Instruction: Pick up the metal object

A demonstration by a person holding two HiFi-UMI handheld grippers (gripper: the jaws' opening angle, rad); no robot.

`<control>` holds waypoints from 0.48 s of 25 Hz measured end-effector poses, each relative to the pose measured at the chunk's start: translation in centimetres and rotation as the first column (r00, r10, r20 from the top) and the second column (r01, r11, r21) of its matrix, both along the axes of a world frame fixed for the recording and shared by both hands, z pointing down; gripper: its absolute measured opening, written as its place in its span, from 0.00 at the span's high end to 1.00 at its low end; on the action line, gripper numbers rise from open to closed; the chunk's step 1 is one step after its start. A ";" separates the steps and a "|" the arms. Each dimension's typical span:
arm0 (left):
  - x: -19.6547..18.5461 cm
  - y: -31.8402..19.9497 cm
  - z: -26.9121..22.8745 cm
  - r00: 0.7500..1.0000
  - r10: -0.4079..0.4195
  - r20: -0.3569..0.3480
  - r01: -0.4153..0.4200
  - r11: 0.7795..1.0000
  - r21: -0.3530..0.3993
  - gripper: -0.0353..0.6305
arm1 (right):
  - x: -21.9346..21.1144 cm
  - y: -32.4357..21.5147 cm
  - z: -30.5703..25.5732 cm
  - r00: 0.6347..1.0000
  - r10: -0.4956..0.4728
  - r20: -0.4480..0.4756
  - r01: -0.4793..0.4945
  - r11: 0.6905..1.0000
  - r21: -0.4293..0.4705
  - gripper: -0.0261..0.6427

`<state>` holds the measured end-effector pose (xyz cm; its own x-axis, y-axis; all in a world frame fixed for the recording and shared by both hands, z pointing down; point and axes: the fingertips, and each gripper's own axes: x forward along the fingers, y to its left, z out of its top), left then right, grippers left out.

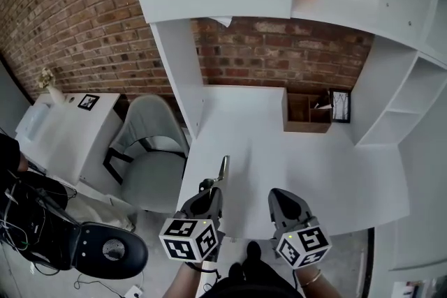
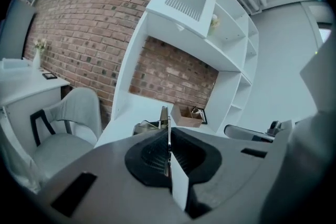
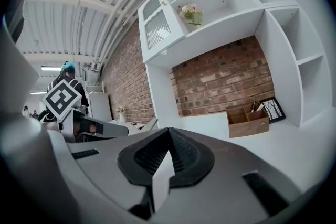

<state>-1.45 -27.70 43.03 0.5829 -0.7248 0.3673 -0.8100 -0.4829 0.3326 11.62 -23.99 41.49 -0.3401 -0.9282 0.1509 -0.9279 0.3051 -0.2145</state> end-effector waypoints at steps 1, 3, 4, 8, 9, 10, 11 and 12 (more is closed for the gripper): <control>-0.1 0.3 -0.4 1.000 0.003 0.013 -0.003 1.000 0.018 0.93 | -0.1 0.2 0.0 1.000 0.000 -0.003 0.000 1.000 0.002 0.95; -0.3 0.7 -1.1 0.999 0.005 0.036 -0.007 0.999 0.053 0.93 | -0.4 0.6 -0.2 1.000 -0.002 -0.013 0.002 1.000 0.010 0.95; -0.4 0.9 -1.5 0.999 0.005 0.044 -0.008 0.998 0.068 0.93 | -0.5 0.7 -0.3 1.000 -0.004 -0.019 0.004 1.000 0.014 0.95; -1.0 1.7 -2.5 0.998 0.003 0.062 -0.010 0.994 0.112 0.93 | -1.0 1.3 -0.5 0.999 -0.009 -0.032 0.010 1.000 0.027 0.95; -1.2 1.9 -2.8 0.998 0.002 0.067 -0.011 0.992 0.122 0.93 | -1.1 1.4 -0.6 0.999 -0.009 -0.034 0.010 1.000 0.029 0.95; -1.3 2.1 -3.0 0.997 0.002 0.073 -0.012 0.991 0.133 0.93 | -1.3 1.5 -0.7 0.999 -0.010 -0.036 0.011 0.999 0.032 0.95; -1.5 2.3 -3.3 0.997 0.002 0.078 -0.013 0.989 0.145 0.93 | -1.5 1.6 -0.9 0.999 -0.011 -0.038 0.013 0.999 0.037 0.95; -1.6 2.5 -3.5 0.996 0.003 0.084 -0.017 0.987 0.158 0.93 | -1.6 1.7 -1.0 0.999 -0.013 -0.039 0.014 0.999 0.042 0.95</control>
